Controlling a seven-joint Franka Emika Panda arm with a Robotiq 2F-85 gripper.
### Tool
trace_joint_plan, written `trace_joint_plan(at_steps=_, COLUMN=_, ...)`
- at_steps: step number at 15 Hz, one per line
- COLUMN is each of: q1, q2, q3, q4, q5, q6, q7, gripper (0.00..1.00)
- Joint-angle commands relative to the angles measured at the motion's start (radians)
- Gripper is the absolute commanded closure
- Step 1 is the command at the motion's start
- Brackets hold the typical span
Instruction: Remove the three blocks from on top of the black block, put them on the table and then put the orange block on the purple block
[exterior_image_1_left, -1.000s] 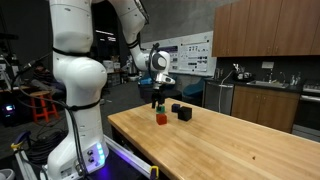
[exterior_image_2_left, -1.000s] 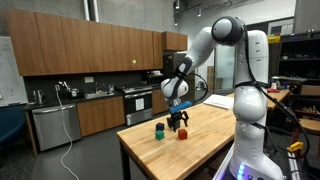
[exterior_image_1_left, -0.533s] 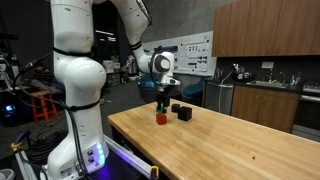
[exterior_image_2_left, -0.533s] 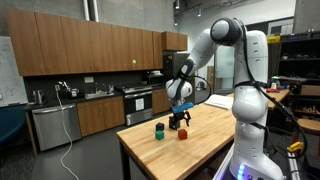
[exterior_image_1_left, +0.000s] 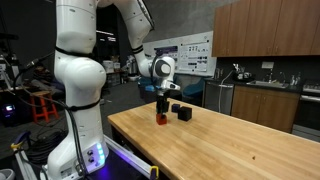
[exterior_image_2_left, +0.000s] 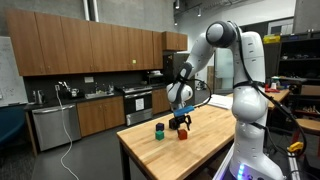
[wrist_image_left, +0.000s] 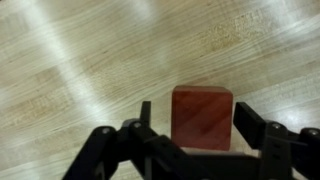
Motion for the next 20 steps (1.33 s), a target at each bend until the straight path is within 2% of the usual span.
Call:
trace_joint_plan(at_steps=1, q1=0.007, q2=0.009, q3=-0.010, q4=-0.002, q5=-0.005, q6=0.010, q7=-0.010, gripper=0.46)
trace_joint_plan(at_steps=3, q1=0.008, q2=0.002, q3=-0.009, q4=-0.003, q5=-0.001, q6=0.005, q7=-0.011, gripper=0.63)
trace_joint_plan(at_steps=4, q1=0.009, q2=-0.004, q3=-0.007, q4=-0.001, q5=0.002, q6=0.003, q7=-0.014, gripper=0.67)
trace_joint_plan(at_steps=12, q1=0.033, q2=-0.029, q3=0.022, q4=0.064, q5=0.024, q6=-0.024, q7=-0.076, gripper=0.67)
trace_joint_plan(at_steps=20, q1=0.054, q2=0.027, q3=0.052, q4=0.270, q5=-0.005, q6=-0.095, q7=-0.241, gripper=0.67)
